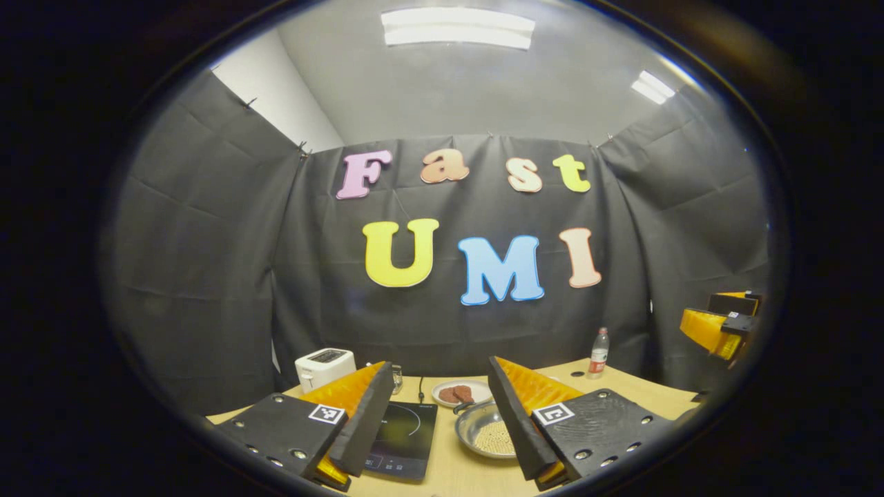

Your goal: First push the handle of the pot to place it horizontally, then grasp the pot with both hands and set it on the induction cooktop.

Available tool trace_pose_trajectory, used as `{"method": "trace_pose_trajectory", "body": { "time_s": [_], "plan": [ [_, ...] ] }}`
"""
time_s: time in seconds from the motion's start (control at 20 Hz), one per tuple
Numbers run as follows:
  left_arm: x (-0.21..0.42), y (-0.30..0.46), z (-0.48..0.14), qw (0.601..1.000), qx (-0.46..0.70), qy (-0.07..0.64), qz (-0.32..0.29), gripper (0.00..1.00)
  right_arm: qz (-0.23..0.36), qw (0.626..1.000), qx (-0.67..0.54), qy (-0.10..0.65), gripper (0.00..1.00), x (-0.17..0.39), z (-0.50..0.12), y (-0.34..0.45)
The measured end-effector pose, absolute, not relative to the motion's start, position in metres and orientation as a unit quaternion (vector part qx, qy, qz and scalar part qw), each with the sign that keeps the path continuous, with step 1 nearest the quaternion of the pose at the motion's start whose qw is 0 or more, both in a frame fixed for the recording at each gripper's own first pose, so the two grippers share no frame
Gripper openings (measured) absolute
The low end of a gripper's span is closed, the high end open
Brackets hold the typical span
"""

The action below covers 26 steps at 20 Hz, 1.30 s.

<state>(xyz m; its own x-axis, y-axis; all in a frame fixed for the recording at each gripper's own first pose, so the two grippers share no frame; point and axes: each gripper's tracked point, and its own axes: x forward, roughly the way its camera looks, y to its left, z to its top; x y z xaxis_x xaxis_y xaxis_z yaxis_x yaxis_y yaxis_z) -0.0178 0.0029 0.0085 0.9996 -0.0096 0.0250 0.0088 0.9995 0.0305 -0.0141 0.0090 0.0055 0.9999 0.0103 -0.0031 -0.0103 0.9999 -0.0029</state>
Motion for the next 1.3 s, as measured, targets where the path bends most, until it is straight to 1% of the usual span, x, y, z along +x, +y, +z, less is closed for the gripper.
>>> {"method": "trace_pose_trajectory", "body": {
  "time_s": [0.15,0.2,0.25,0.3,0.4,0.45,0.5,0.55,0.6,0.65,0.7,0.75,0.8,0.85,0.9,0.95,1.0,1.05,1.1,1.15,1.2,1.3],
  "plan": [
    [-0.02,0.005,0.007,1.0,0.014,-0.012,-0.004,0.83,0.005,1.0,-0.001,0.007,0.96,-0.017,0.002,0.011],
    [-0.02,0.006,0.009,1.0,0.014,-0.013,-0.004,0.8,0.005,1.0,0.0,0.01,0.96,-0.018,0.001,0.012],
    [-0.021,0.007,0.008,1.0,0.015,-0.013,-0.004,0.8,0.005,1.0,0.001,0.013,0.96,-0.018,-0.001,0.012],
    [-0.022,0.007,0.008,1.0,0.016,-0.013,-0.004,0.83,0.006,1.0,0.001,0.016,0.96,-0.018,-0.002,0.014],
    [-0.023,0.01,0.007,1.0,0.016,-0.015,-0.004,0.83,0.007,1.0,0.001,0.021,0.97,-0.02,-0.003,0.017],
    [-0.023,0.011,0.008,1.0,0.015,-0.016,-0.004,0.83,0.005,1.0,0.0,0.022,0.95,-0.02,-0.003,0.016],
    [-0.023,0.012,0.009,1.0,0.015,-0.017,-0.004,0.8,0.006,1.0,-0.001,0.021,0.94,-0.019,-0.003,0.018],
    [-0.021,0.013,0.01,1.0,0.014,-0.018,-0.005,0.8,0.006,1.0,-0.002,0.021,0.88,-0.02,-0.003,0.02],
    [-0.022,0.015,0.009,1.0,0.014,-0.019,-0.005,0.8,0.004,1.0,-0.003,0.02,0.86,-0.019,-0.002,0.021],
    [-0.022,0.016,0.009,1.0,0.013,-0.02,-0.005,0.8,0.002,1.0,-0.003,0.02,0.75,-0.02,-0.002,0.021],
    [-0.022,0.017,0.01,1.0,0.013,-0.021,-0.006,0.83,0.0,1.0,-0.004,0.021,0.72,-0.02,-0.002,0.021],
    [-0.021,0.019,0.009,1.0,0.012,-0.022,-0.007,0.83,-0.006,1.0,-0.006,0.021,0.66,-0.021,-0.002,0.021],
    [-0.02,0.021,0.009,1.0,0.013,-0.022,-0.007,0.8,-0.009,1.0,-0.005,0.017,0.6,-0.021,0.001,0.022],
    [-0.02,0.024,0.009,1.0,0.013,-0.023,-0.007,0.83,-0.005,1.0,-0.002,0.017,0.5,-0.02,0.002,0.027],
    [-0.019,0.027,0.009,1.0,0.013,-0.024,-0.008,0.83,-0.009,1.0,-0.005,0.018,0.51,-0.022,-0.002,0.03],
    [-0.018,0.03,0.008,1.0,0.012,-0.024,-0.008,0.83,-0.001,1.0,-0.006,0.018,0.42,-0.019,0.001,0.034],
    [-0.017,0.033,0.009,1.0,0.012,-0.025,-0.008,0.83,0.003,1.0,-0.01,0.023,0.37,-0.02,-0.001,0.04],
    [-0.014,0.037,0.007,1.0,0.012,-0.026,-0.01,0.8,0.009,1.0,-0.013,0.024,0.35,-0.009,-0.002,0.044],
    [-0.014,0.042,0.007,1.0,0.013,-0.026,-0.01,0.83,0.003,1.0,-0.016,0.022,0.25,-0.014,-0.004,0.045],
    [-0.013,0.045,0.007,1.0,0.013,-0.026,-0.011,0.83,0.0,1.0,-0.019,0.019,0.16,-0.019,0.0,0.053],
    [-0.012,0.049,0.006,0.999,0.013,-0.027,-0.012,0.83,-0.004,1.0,-0.02,0.017,0.04,-0.015,-0.002,0.054],
    [-0.01,0.06,0.003,1.0,0.011,-0.027,-0.011,0.83,0.022,0.999,-0.023,0.029,0.02,-0.013,-0.009,0.07]
  ]
}}
